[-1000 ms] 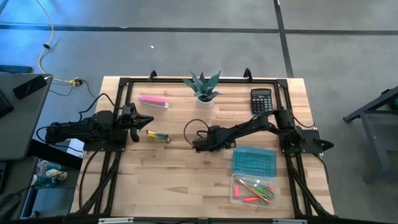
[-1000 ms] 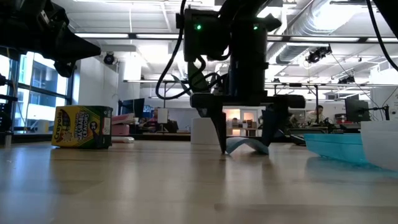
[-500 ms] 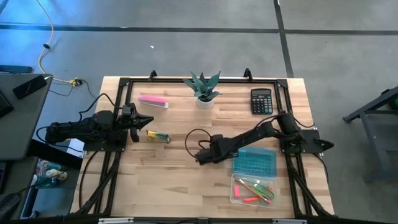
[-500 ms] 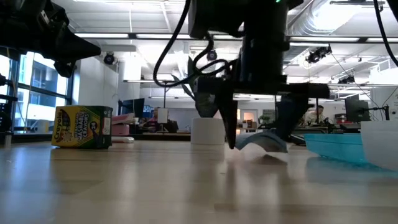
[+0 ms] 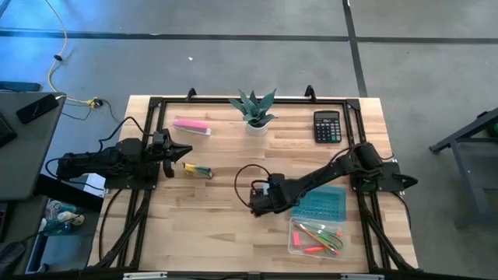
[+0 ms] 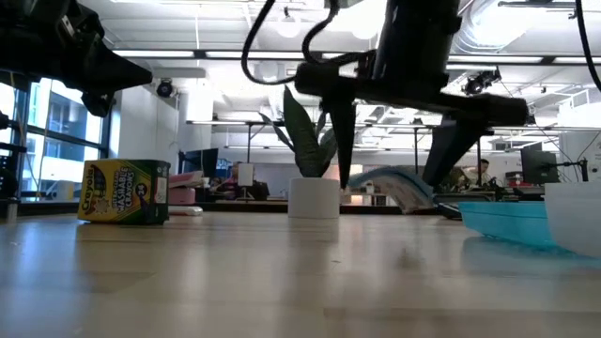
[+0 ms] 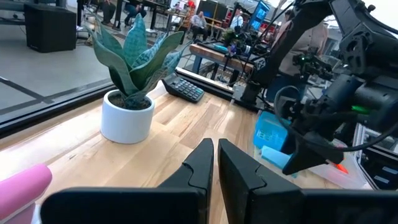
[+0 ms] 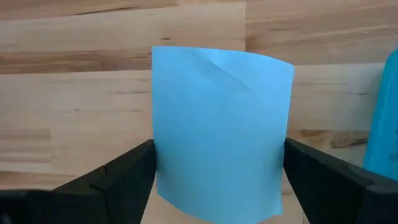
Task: Pack school essentials
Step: Put the blue sticky notes into the blue supply box
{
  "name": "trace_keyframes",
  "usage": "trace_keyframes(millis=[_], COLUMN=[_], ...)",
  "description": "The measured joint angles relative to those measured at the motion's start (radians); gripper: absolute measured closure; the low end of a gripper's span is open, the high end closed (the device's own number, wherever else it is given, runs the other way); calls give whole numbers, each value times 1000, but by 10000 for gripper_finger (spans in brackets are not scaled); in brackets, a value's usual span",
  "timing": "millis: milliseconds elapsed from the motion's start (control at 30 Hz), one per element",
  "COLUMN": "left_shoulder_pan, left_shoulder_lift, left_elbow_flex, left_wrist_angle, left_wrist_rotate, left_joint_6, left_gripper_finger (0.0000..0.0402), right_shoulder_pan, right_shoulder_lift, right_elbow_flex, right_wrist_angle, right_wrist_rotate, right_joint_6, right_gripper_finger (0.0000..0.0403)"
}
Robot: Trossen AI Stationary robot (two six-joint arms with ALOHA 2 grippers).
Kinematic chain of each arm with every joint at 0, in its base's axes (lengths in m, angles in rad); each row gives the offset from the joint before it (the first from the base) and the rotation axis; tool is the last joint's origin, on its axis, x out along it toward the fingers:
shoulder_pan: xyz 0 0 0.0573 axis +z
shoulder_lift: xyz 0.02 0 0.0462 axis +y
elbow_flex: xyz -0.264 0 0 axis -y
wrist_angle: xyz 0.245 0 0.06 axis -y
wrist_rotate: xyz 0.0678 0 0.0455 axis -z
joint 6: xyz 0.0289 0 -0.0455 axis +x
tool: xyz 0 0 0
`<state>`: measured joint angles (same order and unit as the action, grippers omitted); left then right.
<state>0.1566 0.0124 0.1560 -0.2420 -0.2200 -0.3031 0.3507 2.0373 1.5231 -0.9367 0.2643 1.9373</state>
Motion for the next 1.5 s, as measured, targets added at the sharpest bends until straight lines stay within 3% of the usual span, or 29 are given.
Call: trace_keyframes(millis=[267, 700, 1133, 1500], left_shoulder_pan=[0, 0, 0, 0], left_shoulder_lift=[0, 0, 0, 0], left_elbow_flex=[0, 0, 0, 0], left_wrist_angle=[0, 0, 0, 0], left_wrist_rotate=[0, 0, 0, 0], left_joint_6=[0, 0, 0, 0], left_gripper_finger=[387, 387, 387, 387], right_shoulder_pan=[27, 129, 260, 361], right_shoulder_lift=[-5, -5, -5, -5], right_elbow_flex=[36, 202, 225, 225], right_wrist_angle=[-14, -360, -421, -455], right_wrist_rotate=[5, 12, -97, -211], right_joint_6=[35, 194, 368, 394], right_gripper_finger=[78, 78, 78, 78])
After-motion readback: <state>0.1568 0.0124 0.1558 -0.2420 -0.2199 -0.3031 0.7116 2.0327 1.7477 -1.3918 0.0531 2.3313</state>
